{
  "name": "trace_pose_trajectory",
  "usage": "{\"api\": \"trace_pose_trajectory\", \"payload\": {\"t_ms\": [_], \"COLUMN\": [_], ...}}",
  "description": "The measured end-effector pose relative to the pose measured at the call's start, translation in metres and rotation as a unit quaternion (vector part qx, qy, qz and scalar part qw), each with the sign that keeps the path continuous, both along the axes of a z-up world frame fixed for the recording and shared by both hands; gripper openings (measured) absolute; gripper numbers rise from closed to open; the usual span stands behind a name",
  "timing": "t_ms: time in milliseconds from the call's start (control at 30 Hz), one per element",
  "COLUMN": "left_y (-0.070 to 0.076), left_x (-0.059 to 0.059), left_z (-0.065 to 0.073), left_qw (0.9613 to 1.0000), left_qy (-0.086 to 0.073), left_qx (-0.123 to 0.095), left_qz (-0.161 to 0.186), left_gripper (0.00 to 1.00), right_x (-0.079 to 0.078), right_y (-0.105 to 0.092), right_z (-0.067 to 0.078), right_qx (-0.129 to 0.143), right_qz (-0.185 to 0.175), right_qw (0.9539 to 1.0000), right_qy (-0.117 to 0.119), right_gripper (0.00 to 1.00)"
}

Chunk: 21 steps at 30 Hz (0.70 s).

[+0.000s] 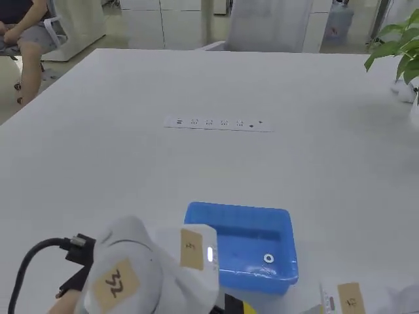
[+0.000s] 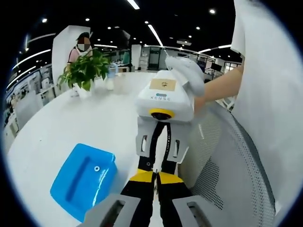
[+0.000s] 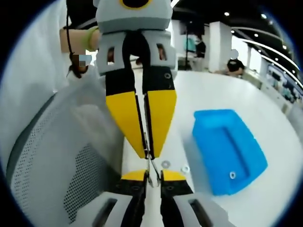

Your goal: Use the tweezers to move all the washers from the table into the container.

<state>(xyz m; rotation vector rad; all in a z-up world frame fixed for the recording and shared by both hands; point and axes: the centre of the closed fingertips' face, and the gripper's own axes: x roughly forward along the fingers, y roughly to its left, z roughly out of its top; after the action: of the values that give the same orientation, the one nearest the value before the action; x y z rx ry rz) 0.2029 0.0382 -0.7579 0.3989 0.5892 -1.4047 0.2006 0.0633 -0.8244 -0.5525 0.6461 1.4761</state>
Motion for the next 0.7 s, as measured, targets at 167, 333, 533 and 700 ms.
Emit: {"api": "trace_pose_trajectory", "payload": {"t_ms": [167, 333, 533, 700], "left_y": [0.0, 0.005, 0.037, 0.071], "left_x": [0.0, 0.012, 0.004, -0.004], "left_z": [-0.003, 0.005, 0.004, -0.005], "left_qw": [0.9999, 0.9948, 0.9767, 0.9533], "left_qy": [-0.01, 0.002, 0.034, 0.04], "left_qx": [0.009, -0.047, -0.083, -0.088], "left_qz": [-0.01, 0.09, 0.195, 0.286], "left_gripper": [0.0, 0.41, 0.44, 0.45], "right_x": [-0.003, 0.003, 0.023, 0.041], "right_y": [0.002, 0.0, -0.009, -0.011], "right_z": [0.0, 0.006, 0.017, 0.029], "right_qx": [-0.012, 0.027, 0.08, 0.162], "right_qz": [0.038, -0.028, -0.107, -0.173], "right_qw": [0.999, 0.9992, 0.9909, 0.9706], "right_qy": [-0.022, 0.012, 0.016, 0.04], "right_gripper": [0.04, 0.03, 0.02, 0.02]}}
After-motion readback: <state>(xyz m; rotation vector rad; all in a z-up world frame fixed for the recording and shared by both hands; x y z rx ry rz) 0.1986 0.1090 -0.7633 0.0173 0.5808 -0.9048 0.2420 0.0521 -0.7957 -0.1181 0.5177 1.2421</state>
